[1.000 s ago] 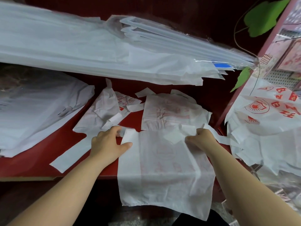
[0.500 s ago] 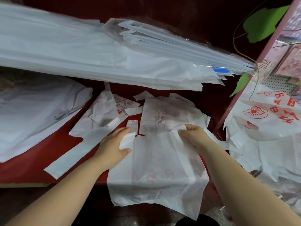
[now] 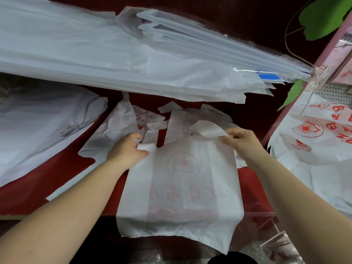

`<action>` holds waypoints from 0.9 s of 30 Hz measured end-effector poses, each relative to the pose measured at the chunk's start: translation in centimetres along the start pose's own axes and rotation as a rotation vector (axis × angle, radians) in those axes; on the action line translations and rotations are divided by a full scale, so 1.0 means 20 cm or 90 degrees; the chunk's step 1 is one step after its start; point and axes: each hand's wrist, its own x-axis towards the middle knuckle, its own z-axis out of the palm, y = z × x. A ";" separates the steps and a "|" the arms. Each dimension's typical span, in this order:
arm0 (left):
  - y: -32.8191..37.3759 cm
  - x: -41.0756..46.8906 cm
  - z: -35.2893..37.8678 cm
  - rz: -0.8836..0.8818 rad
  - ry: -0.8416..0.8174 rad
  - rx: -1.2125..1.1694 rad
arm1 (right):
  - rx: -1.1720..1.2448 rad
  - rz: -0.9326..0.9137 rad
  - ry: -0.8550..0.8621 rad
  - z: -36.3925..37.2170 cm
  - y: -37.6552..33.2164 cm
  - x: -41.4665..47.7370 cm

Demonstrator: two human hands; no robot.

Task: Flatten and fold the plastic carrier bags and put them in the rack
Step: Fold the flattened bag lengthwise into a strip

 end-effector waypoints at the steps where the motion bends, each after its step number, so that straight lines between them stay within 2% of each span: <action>1: 0.00 0.04 -0.01 -0.001 0.004 -0.048 | -0.007 0.026 -0.005 -0.01 0.01 0.00; 6: 0.05 0.16 -0.05 -0.024 -0.003 -0.247 | -0.050 0.135 -0.001 -0.01 0.07 0.06; 10: 0.09 0.22 -0.07 -0.046 0.004 -0.426 | 0.052 0.168 0.066 0.02 0.08 0.12; 14: 0.12 0.20 -0.12 0.043 0.034 -0.536 | 0.099 0.021 0.081 0.02 0.07 0.11; 17: 0.06 0.15 -0.14 0.080 0.012 -0.547 | -0.006 -0.114 0.064 0.01 0.10 0.04; 20: -0.01 0.06 -0.15 0.109 -0.001 -0.428 | -0.068 -0.219 0.048 0.00 0.17 -0.05; 23: -0.10 -0.05 -0.14 0.150 -0.033 -0.303 | -0.273 -0.405 0.074 0.02 0.25 -0.15; 25: -0.18 -0.11 -0.12 0.170 -0.080 -0.206 | -0.394 -0.520 0.031 0.04 0.32 -0.21; 27: -0.24 -0.14 -0.13 0.161 -0.112 -0.162 | -0.438 -0.567 -0.024 0.06 0.37 -0.27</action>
